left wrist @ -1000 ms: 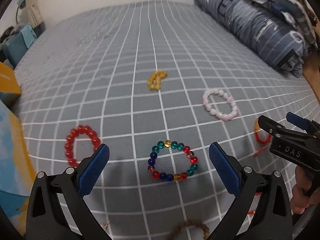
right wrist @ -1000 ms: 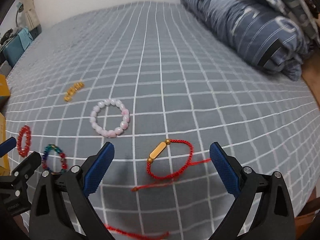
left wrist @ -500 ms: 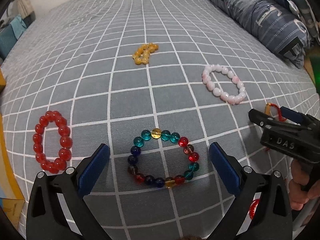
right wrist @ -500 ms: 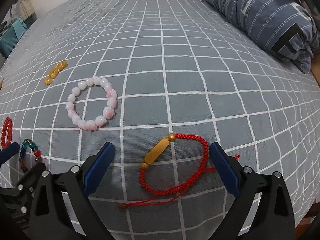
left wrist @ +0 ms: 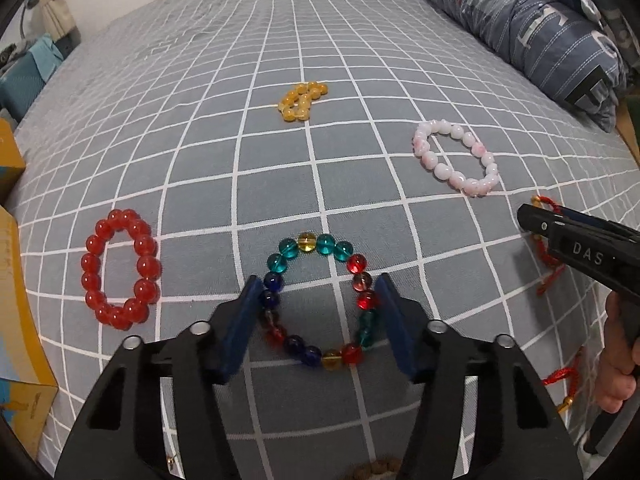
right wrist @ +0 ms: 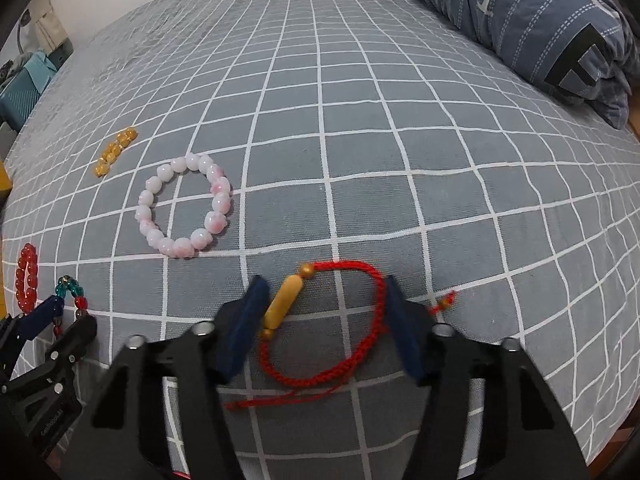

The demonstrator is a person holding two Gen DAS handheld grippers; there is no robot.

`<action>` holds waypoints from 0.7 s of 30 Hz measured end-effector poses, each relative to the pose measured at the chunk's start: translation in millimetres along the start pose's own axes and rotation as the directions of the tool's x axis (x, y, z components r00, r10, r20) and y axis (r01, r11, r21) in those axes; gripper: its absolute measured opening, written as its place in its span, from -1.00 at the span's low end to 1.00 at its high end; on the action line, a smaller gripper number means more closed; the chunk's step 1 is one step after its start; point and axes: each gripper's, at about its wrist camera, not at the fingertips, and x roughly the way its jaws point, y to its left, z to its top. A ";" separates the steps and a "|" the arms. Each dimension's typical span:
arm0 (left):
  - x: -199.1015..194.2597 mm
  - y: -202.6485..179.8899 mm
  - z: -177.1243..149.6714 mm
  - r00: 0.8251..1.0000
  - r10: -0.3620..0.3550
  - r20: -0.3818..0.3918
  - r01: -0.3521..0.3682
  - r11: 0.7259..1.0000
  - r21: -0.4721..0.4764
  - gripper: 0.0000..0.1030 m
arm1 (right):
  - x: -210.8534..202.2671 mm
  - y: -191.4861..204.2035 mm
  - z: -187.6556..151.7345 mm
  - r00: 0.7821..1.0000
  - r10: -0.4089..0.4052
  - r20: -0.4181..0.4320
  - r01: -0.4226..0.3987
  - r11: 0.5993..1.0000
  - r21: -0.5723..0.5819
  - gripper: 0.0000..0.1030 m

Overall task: Organize jewelry
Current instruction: 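Grasp the multicolour bead bracelet with the left tool while the right tool grasps the red string bracelet, then carry both held bracelets over the open white cardboard box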

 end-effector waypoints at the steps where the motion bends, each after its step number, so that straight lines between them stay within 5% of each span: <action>1: -0.6 1.6 0.1 1.000 -0.003 0.000 0.003 1.000 -0.009 -0.05 | -0.1 0.6 0.2 1.000 -0.002 0.002 0.002 1.000 -0.004 -0.18; 7: -5.4 3.6 -1.8 1.000 -0.014 -0.005 0.013 0.999 -0.031 -0.50 | -0.1 2.2 1.5 0.999 -0.030 0.015 0.030 1.000 -0.001 -0.75; 21: -18.5 3.5 -3.7 0.999 -0.025 0.024 0.026 0.999 -0.028 -0.82 | -12.5 -2.3 3.5 0.995 -0.061 0.076 0.059 0.998 0.029 -0.77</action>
